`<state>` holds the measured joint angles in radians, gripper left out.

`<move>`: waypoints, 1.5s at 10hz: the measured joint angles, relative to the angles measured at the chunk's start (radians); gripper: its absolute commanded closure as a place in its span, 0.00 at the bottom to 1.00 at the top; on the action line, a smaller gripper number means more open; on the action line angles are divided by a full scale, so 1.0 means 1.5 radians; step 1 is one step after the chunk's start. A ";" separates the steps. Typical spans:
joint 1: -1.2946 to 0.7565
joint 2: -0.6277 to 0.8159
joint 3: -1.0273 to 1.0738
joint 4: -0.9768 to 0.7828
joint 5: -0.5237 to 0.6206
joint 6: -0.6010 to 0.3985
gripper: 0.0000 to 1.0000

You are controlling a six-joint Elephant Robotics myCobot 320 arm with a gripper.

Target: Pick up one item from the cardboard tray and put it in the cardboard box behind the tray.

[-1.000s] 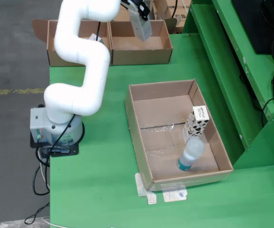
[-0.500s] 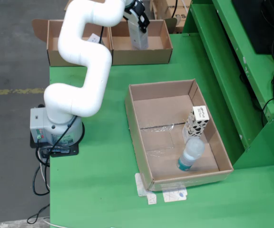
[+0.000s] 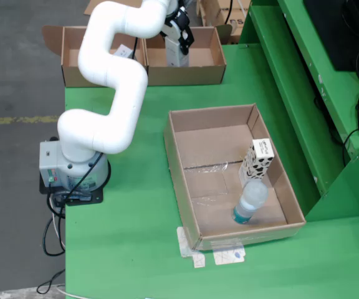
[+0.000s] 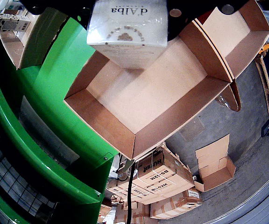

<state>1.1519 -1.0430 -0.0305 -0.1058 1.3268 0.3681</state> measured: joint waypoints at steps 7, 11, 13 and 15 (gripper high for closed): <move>-0.005 -0.009 0.000 0.004 0.004 0.001 1.00; -0.005 -0.009 0.000 0.004 0.004 0.001 1.00; -0.006 -0.009 0.000 0.004 0.004 0.001 0.80; -0.006 -0.009 0.000 0.004 0.004 0.001 0.60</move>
<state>1.1427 -1.0568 -0.0305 -0.0997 1.3329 0.3697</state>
